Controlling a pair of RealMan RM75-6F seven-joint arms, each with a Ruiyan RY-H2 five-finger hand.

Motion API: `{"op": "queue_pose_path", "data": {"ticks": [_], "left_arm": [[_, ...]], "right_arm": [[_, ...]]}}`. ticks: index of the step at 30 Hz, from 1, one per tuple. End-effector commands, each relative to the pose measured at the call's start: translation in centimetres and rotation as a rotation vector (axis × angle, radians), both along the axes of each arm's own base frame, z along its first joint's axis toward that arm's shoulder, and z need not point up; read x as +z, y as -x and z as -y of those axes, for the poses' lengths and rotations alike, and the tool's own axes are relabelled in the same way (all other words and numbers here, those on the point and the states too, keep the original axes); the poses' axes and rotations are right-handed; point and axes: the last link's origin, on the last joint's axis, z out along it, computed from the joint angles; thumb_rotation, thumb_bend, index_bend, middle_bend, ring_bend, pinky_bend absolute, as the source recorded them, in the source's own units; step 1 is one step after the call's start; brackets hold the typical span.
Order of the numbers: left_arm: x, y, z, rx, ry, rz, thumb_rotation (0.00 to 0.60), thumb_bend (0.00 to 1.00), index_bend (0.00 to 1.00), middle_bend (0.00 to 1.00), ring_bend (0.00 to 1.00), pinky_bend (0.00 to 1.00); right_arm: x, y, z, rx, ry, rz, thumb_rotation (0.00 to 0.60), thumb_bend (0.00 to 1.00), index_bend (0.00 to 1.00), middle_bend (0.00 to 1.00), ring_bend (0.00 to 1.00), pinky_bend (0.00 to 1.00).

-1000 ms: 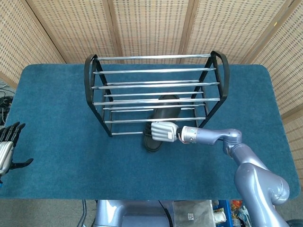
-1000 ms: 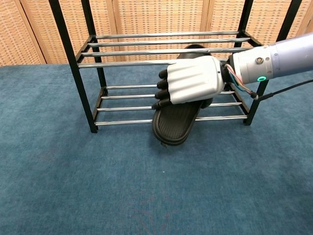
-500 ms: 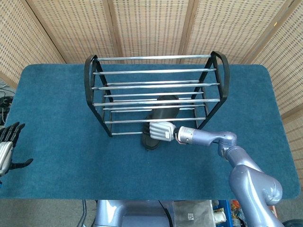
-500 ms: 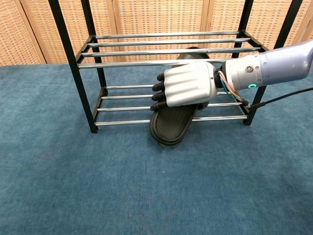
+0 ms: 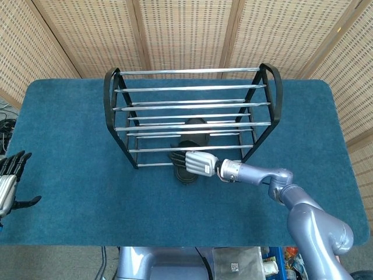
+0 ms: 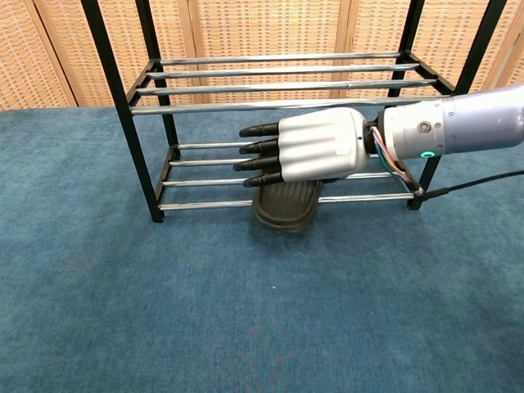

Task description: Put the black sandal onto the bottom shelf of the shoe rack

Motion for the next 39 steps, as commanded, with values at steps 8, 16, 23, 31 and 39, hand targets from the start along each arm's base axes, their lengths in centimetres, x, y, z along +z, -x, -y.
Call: {"op": "queue_pose_path", "data": {"ticks": [8,16,23,31,39], "left_arm": [[0.2,-0.1,0.3,-0.013,-0.002,0.008,0.6,0.18,0.0,0.0,0.0,0.0],[0.4,-0.5,0.9,-0.037,-0.006,0.017,0.6,0.18,0.0,0.0,0.0,0.0],[0.7,-0.7,1.8,-0.058,-0.021,0.015,0.6,0.18,0.0,0.0,0.0,0.0],[1.2,-1.4,3.4,-0.112,-0.053,0.013,0.6,0.18,0.0,0.0,0.0,0.0],[1.0,-1.8,4.1,-0.142,-0.068,-0.01,0.6,0.18,0.0,0.0,0.0,0.0]], "right_arm": [[1.9,2.1,-4.4,0.02,-0.057,0.12,0.6,0.3,0.0,0.0,0.0,0.0],[5.5,5.8,-8.4,-0.115,-0.095,0.318,0.6,0.25,0.0,0.0,0.0,0.0],[9.0,9.7,-11.1,-0.349,-0.117,0.57,0.6,0.02,0.0,0.0,0.0,0.0],[12.6,17.2,-16.5,-0.877,-0.054,0.907,0.6,0.0,0.0,0.0,0.0,0.0],[15.5,19.7,-20.5,-1.146,0.103,1.088,0.6,0.0,0.0,0.0,0.0,0.0]]}}
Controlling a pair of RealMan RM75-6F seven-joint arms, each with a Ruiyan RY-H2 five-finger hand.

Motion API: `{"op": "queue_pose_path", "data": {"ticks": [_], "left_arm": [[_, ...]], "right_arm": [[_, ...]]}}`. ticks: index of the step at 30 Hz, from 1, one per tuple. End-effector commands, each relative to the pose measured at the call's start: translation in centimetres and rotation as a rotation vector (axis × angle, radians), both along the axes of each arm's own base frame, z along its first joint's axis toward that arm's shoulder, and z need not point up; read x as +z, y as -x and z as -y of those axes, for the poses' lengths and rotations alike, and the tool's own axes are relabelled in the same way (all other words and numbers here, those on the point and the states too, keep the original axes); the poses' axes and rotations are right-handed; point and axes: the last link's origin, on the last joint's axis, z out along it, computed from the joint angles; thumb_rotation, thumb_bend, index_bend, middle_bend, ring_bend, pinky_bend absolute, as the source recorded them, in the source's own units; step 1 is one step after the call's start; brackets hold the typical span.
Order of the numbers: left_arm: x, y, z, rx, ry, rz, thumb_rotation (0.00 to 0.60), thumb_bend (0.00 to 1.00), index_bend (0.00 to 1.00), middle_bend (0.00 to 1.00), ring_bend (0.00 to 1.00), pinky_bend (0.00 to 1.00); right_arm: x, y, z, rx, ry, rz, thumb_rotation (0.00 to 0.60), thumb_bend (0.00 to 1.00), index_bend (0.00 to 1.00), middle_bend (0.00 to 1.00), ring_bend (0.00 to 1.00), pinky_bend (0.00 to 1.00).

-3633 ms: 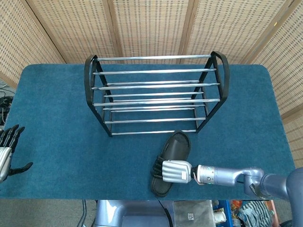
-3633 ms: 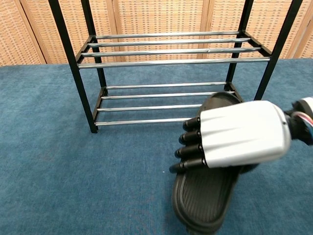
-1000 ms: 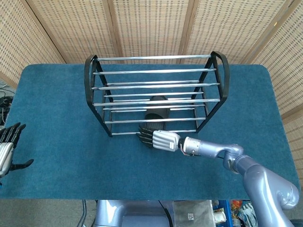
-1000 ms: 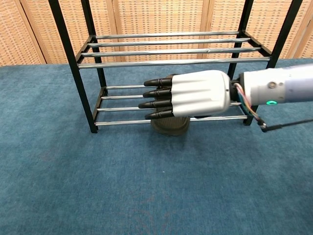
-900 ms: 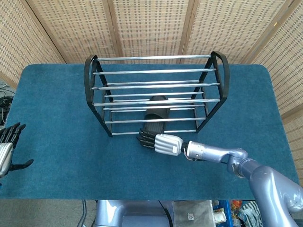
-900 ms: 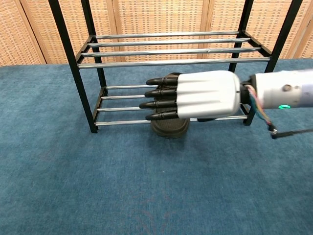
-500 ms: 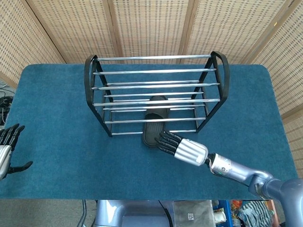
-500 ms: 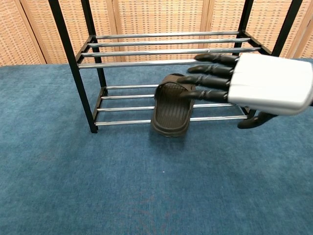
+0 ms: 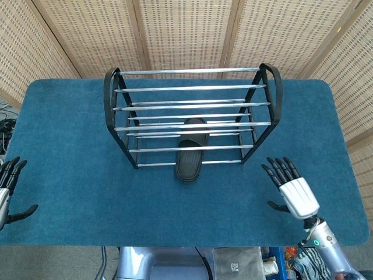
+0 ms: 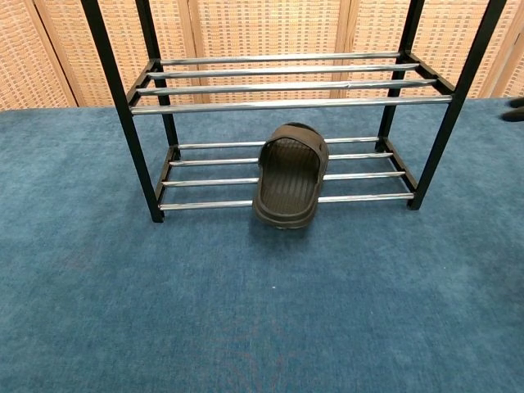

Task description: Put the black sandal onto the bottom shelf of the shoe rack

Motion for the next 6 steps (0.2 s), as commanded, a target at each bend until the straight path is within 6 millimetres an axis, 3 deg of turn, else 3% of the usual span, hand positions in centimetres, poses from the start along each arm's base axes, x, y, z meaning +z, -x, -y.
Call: {"op": "queue_pose_path", "data": {"ticks": [1,6], "left_arm": [[-0.2,-0.1,0.2,-0.006,-0.006,-0.007,0.6,0.18,0.0,0.0,0.0,0.0],[-0.7,-0.2,0.2,-0.011,0.002,-0.024,0.6,0.18,0.0,0.0,0.0,0.0]], "right_arm": [[2.0,1.1,-2.1,-0.153,0.064,0.054,0.6,0.0,0.0,0.0,0.0,0.0],[3.5,1.2,-2.5,-0.222,0.117,0.081,0.6,0.0,0.0,0.0,0.0,0.0]]}}
